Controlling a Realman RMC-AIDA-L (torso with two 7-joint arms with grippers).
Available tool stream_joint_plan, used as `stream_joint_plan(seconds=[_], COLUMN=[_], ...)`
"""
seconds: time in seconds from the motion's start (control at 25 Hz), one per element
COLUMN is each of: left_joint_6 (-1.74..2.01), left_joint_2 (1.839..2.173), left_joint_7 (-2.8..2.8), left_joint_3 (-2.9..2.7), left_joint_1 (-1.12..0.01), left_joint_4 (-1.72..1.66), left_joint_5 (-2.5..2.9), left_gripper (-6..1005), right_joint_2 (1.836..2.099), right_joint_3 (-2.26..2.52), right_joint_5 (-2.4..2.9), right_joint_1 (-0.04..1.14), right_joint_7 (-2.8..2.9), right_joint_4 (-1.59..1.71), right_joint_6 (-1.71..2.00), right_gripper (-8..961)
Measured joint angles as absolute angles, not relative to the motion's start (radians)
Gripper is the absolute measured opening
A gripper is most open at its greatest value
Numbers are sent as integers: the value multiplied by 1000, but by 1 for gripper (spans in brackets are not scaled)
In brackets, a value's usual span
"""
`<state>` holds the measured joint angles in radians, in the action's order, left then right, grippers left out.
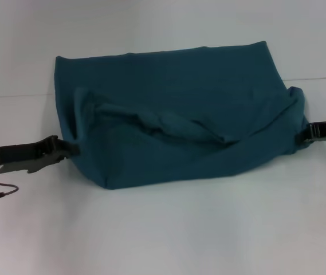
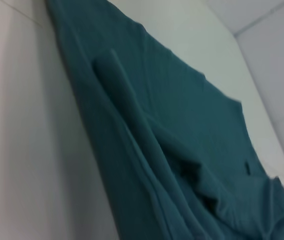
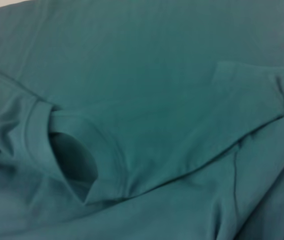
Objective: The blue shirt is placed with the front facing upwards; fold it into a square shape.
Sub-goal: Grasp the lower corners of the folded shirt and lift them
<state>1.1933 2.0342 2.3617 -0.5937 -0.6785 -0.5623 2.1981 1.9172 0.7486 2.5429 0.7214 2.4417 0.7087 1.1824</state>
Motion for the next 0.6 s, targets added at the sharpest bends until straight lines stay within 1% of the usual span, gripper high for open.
stream_joint_plan(seconds=[0.2,0.44,0.6], left_joint_6=[1334,1535,1681], left_joint_2=[2032,2026,2024], left_joint_7=[2403,2416,2406], left_joint_3=[-595,-595,-600], left_joint_1=[-656,-619,-600], left_joint_4=[-658,-753,-817], left_joint_5=[2276,2369,2425], left_gripper=[93,95,96], right_joint_2=[1916,1916,1925], right_joint_3=[749,753,751], right_joint_5=[2546,2548,2548], right_joint_1=[710,675,644], right_joint_7=[2442,2442,2442], right_joint_4=[775,884,971], right_joint_6=[1306,1539,1685], right_gripper=[66,65,65])
